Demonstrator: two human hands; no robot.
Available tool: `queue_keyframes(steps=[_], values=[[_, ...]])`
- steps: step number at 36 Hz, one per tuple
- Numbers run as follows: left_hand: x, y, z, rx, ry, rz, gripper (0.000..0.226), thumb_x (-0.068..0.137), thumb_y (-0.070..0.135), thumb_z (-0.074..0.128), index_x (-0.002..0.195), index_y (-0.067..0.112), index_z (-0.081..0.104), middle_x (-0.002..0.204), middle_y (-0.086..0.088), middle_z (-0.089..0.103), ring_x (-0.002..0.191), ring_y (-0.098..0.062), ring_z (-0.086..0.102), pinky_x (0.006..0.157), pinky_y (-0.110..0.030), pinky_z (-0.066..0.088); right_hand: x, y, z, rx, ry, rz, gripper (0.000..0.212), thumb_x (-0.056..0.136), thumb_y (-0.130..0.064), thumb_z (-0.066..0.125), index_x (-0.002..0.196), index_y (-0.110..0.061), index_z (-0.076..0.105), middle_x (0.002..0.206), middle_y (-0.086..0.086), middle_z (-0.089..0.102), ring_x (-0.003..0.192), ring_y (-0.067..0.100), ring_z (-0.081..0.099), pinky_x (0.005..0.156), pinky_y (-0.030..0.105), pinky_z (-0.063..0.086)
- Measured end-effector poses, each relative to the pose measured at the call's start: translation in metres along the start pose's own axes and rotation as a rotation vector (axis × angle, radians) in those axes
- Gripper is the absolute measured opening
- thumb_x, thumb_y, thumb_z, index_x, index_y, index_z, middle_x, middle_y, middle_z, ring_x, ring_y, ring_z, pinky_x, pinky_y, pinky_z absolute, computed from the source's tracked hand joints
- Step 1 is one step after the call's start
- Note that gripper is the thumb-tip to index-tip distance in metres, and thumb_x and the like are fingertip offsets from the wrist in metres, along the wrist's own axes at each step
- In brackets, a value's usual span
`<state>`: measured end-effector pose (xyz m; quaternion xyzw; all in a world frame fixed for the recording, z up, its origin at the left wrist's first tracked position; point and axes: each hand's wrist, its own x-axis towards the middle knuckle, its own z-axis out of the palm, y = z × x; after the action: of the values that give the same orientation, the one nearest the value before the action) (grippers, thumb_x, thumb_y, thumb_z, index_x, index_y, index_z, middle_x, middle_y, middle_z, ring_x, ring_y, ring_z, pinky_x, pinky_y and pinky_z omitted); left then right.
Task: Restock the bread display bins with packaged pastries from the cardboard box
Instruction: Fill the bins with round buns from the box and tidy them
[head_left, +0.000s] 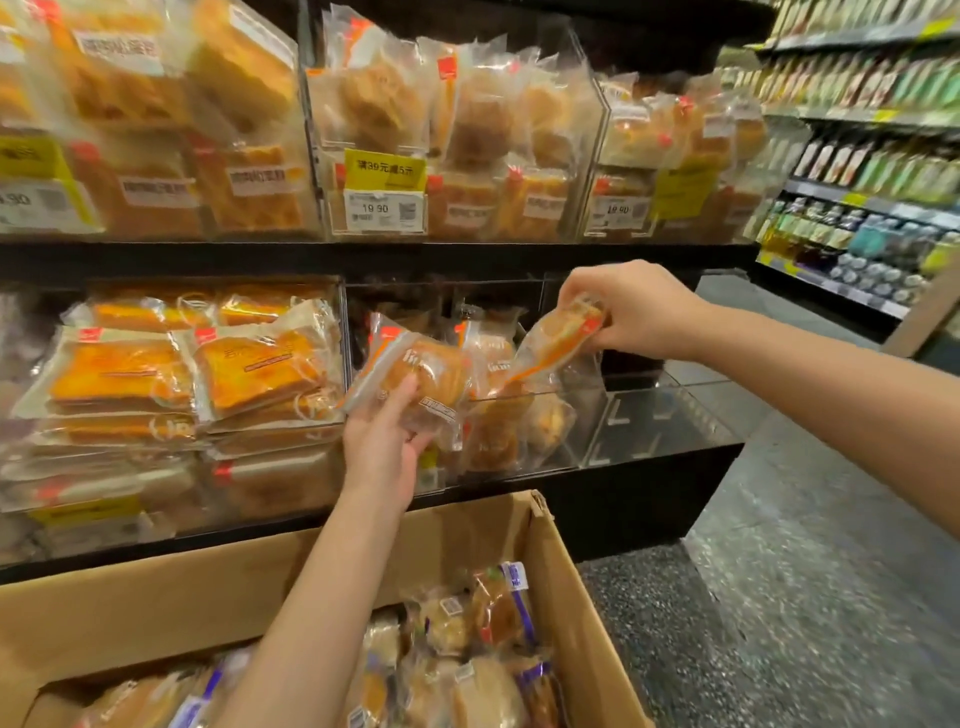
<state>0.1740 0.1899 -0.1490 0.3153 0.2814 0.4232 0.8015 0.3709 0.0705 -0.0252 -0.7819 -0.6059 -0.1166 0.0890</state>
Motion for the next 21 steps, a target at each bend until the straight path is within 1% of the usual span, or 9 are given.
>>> queue_keyframes(steps=[1,3,4,6,8,11,15,17,21], values=[[0.003,-0.001,0.000,0.000,0.014,0.014,0.046,0.087,0.008,0.064,0.131,0.010,0.051,0.122,-0.011,0.064,0.109,-0.023,0.064,0.098,-0.048,0.048,0.004,0.003,0.000,-0.013,-0.026,-0.022,0.036,0.078,-0.024,0.076,0.111,-0.021,0.062,0.102,-0.002,0.066,0.097,0.022,0.060,0.076,0.030,0.043],[0.010,-0.002,0.001,0.017,0.034,0.040,0.047,0.086,0.008,0.065,0.131,0.009,0.051,0.123,-0.011,0.064,0.109,-0.023,0.064,0.101,-0.048,0.047,0.016,0.009,0.000,-0.068,-0.127,-0.051,0.038,0.079,-0.020,0.073,0.115,-0.020,0.059,0.107,-0.001,0.064,0.100,0.021,0.058,0.079,0.030,0.043],[0.012,-0.003,0.002,0.021,0.041,0.051,0.047,0.087,0.008,0.065,0.131,0.009,0.050,0.123,-0.011,0.063,0.108,-0.022,0.064,0.101,-0.047,0.047,0.023,0.011,0.001,-0.098,-0.195,-0.053,0.042,0.078,-0.022,0.074,0.116,-0.020,0.057,0.108,-0.001,0.061,0.100,0.019,0.056,0.080,0.030,0.043],[0.014,-0.004,0.003,0.024,0.052,0.073,0.048,0.087,0.009,0.066,0.132,0.009,0.050,0.123,-0.009,0.064,0.108,-0.020,0.064,0.101,-0.045,0.047,0.034,0.013,0.003,-0.138,-0.327,-0.018,0.049,0.075,-0.032,0.078,0.116,-0.022,0.053,0.108,-0.004,0.056,0.099,0.016,0.051,0.081,0.029,0.044],[0.016,-0.005,0.003,0.036,0.073,0.098,0.050,0.086,0.010,0.066,0.133,0.010,0.050,0.124,-0.007,0.064,0.112,-0.019,0.062,0.102,-0.045,0.046,0.044,0.016,0.008,-0.164,-0.399,0.011,0.046,0.077,-0.037,0.076,0.114,-0.024,0.052,0.106,-0.005,0.054,0.099,0.015,0.051,0.082,0.031,0.046],[0.019,-0.006,0.005,0.061,0.103,0.131,0.051,0.085,0.011,0.068,0.132,0.012,0.050,0.123,-0.003,0.065,0.116,-0.019,0.060,0.105,-0.047,0.042,0.056,0.025,0.022,-0.210,-0.413,0.023,0.037,0.085,-0.025,0.069,0.117,-0.022,0.052,0.108,-0.001,0.057,0.100,0.019,0.055,0.084,0.034,0.050],[0.022,-0.007,0.008,0.059,0.121,0.145,0.051,0.085,0.013,0.068,0.133,0.014,0.050,0.123,0.000,0.064,0.116,-0.018,0.059,0.105,-0.045,0.042,0.066,0.035,0.044,-0.246,-0.424,0.012,0.047,0.088,-0.010,0.062,0.132,-0.023,0.050,0.128,0.002,0.054,0.115,0.022,0.053,0.092,0.033,0.047],[0.023,-0.007,0.008,0.051,0.117,0.142,0.051,0.085,0.013,0.068,0.133,0.015,0.049,0.123,0.000,0.063,0.116,-0.017,0.059,0.104,-0.044,0.041,0.071,0.042,0.058,-0.261,-0.422,-0.004,0.050,0.089,-0.004,0.057,0.135,-0.022,0.049,0.136,0.001,0.050,0.120,0.023,0.051,0.097,0.034,0.046],[0.025,-0.008,0.006,0.061,0.093,0.137,0.050,0.085,0.013,0.068,0.132,0.016,0.051,0.120,0.002,0.065,0.115,-0.015,0.060,0.104,-0.043,0.042,0.078,0.050,0.088,-0.249,-0.387,-0.011,0.052,0.089,-0.003,0.056,0.136,-0.022,0.049,0.141,0.004,0.047,0.122,0.027,0.051,0.102,0.040,0.044]])
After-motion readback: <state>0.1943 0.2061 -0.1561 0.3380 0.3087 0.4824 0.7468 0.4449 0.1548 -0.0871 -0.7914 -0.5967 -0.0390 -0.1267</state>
